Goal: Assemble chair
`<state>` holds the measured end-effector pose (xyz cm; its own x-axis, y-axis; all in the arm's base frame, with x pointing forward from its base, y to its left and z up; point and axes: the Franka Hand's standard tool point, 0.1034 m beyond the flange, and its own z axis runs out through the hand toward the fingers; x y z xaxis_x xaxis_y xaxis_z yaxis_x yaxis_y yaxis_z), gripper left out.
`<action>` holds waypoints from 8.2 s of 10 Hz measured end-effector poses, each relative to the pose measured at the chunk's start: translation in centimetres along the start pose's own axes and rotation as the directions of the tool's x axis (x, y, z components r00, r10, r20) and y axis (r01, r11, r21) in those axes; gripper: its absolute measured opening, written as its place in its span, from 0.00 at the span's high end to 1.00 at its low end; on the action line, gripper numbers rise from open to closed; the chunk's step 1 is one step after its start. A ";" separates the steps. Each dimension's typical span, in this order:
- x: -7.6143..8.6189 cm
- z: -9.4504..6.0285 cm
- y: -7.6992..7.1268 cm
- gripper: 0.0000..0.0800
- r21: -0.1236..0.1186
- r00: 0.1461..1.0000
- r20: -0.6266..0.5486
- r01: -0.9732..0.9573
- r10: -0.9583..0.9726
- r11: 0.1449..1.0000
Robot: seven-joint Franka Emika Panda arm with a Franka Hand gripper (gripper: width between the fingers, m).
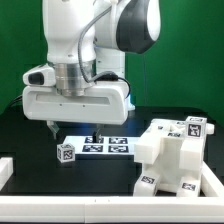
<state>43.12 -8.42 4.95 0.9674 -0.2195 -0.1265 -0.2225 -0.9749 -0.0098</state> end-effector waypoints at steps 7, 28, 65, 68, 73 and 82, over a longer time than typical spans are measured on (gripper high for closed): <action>-0.5 0.9 0.9 0.19 -0.039 0.908 0.159 0.398 -0.387 0.917; -3.9 4.6 3.9 0.52 -0.188 0.629 0.773 0.104 0.082 0.977; 0.8 -3.2 -0.6 0.19 -0.008 0.811 0.518 0.321 -0.271 0.947; 2.2 -2.1 -0.8 0.19 0.010 0.788 0.469 0.447 -0.399 0.895; 2.7 -1.1 -1.3 0.19 0.062 0.711 0.394 0.611 -0.582 0.789; 0.0 0.0 -0.4 0.19 0.108 0.529 0.245 0.818 -0.813 0.565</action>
Offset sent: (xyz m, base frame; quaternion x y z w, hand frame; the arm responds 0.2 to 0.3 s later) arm -0.0099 -0.0157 -0.0150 -0.0787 -0.1756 -0.2673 0.9442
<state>43.25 -8.05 4.92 0.6624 0.6856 -0.3020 0.6529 -0.7260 -0.2159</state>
